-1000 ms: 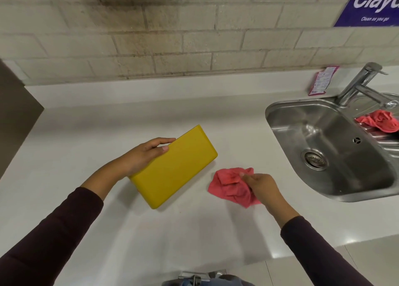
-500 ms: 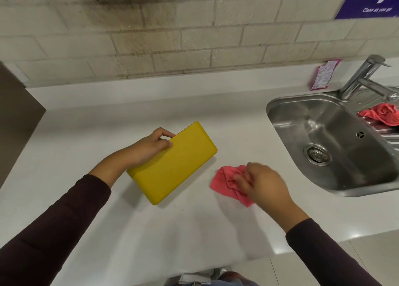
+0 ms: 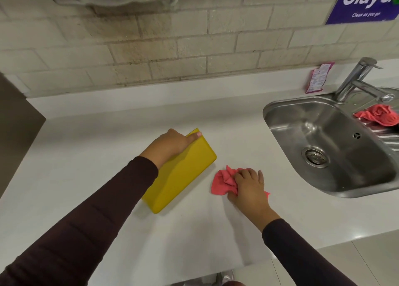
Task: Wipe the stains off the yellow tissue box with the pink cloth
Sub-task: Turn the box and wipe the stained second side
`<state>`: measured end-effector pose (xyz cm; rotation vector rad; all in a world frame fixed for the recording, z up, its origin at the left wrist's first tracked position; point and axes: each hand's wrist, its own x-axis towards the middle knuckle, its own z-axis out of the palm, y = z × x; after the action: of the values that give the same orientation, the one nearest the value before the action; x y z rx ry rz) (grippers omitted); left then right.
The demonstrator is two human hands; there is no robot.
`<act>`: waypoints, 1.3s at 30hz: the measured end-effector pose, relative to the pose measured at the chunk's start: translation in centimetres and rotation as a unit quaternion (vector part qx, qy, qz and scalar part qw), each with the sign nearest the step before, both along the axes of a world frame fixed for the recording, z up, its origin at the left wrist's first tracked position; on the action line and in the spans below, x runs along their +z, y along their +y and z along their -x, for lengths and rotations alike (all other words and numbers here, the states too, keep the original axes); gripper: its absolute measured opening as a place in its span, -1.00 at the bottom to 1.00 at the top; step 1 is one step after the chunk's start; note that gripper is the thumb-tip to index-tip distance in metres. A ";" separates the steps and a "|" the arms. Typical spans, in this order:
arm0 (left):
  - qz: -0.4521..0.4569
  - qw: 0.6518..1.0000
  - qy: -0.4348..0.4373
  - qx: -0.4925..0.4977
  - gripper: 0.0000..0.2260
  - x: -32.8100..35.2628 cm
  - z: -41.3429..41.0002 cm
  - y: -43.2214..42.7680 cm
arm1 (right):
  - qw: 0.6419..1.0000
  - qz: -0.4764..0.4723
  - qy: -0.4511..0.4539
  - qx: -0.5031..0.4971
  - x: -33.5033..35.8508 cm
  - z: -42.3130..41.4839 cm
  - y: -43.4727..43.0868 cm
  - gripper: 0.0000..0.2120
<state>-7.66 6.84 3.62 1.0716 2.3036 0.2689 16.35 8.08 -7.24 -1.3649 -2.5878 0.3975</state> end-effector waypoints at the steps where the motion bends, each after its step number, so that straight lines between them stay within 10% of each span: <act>1: -0.002 1.000 0.001 -0.003 -0.06 0.0 -0.1 -0.1 | 0.999 0.035 0.028 0.000 0.1 0.0 0.2 -0.74; 6: -0.072 0.997 0.004 -0.023 -0.20 0.4 0.3 -1.1 | 0.933 0.152 0.301 -0.125 3.2 -0.5 1.2 -0.84; 14: -0.274 0.927 -0.236 -0.101 -0.82 2.2 1.9 -5.5 | 0.800 0.258 0.521 -0.151 9.6 1.9 3.2 -0.69; 19: -0.310 0.896 -0.305 -0.087 -0.31 2.2 3.1 -9.2 | 0.849 0.231 0.469 -0.070 10.5 3.6 2.7 -0.91; 30: -0.401 0.864 -0.303 0.027 -0.69 1.3 1.8 -12.2 | 0.899 0.120 0.418 0.044 12.3 6.5 -1.2 -0.88; 39: -0.412 0.841 -0.349 0.024 -0.52 1.3 1.6 -12.3 | 0.927 -0.031 0.361 0.095 14.6 9.8 -1.2 -0.70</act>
<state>-9.28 -5.44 4.93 1.0262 1.5161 1.5035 6.59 6.87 7.34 -0.7386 -2.0787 0.6883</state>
